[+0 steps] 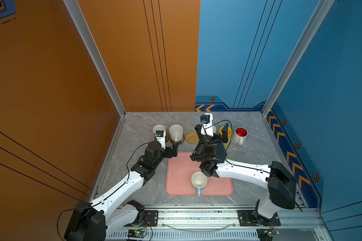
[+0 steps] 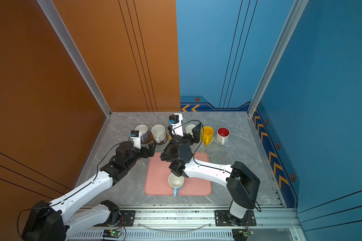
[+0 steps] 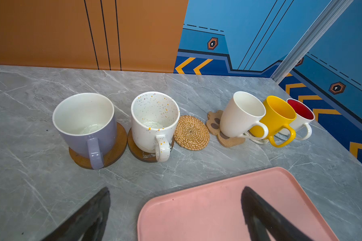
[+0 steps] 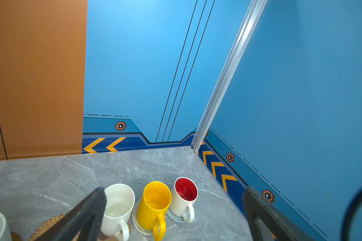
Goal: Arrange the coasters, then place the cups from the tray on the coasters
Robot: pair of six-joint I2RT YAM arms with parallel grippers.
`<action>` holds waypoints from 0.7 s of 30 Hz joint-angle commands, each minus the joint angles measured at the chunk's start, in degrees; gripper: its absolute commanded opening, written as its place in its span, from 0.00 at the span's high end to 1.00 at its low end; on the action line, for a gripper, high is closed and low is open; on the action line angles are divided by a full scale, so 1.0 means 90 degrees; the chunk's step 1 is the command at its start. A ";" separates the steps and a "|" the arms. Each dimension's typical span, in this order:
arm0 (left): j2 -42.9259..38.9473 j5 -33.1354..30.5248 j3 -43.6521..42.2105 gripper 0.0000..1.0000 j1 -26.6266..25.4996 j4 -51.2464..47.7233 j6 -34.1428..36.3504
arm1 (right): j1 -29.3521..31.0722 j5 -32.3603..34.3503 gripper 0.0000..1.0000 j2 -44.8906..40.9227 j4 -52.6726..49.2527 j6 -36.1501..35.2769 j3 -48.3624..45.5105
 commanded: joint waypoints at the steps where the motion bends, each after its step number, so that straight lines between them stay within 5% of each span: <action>1: 0.0002 0.0058 0.0200 0.02 -0.0050 0.0002 0.0008 | 0.0226 -0.0067 0.00 -0.0971 0.0109 0.0354 -0.0543; 3: 0.0032 0.0078 0.0217 0.02 -0.0061 0.0000 -0.0014 | 0.0367 -0.0279 0.00 -0.1465 -0.1024 0.1102 -0.0816; 5: 0.0066 0.0128 0.0246 0.02 -0.0071 -0.0003 -0.0043 | 0.0542 -0.1028 0.00 -0.2122 -0.3418 0.2721 -0.0990; 8: 0.0101 0.0154 0.0285 0.02 -0.0110 -0.0012 -0.0062 | -0.0043 -0.3471 0.00 -0.3288 -0.8582 0.6971 -0.0547; 10: 0.0070 0.0159 0.0294 0.02 -0.0144 -0.0012 -0.0063 | -0.1066 -0.5075 0.00 -0.4034 -0.9086 0.8398 -0.0921; 15: -0.0109 0.0205 0.0302 0.02 -0.0193 -0.0034 -0.0108 | -0.2576 -0.5654 0.00 -0.4902 -1.0209 0.9920 -0.1228; 21: -0.0164 0.0674 0.0670 0.01 -0.0403 -0.0550 -0.0339 | -0.3399 -0.5902 0.00 -0.4271 -1.2386 1.1012 -0.0569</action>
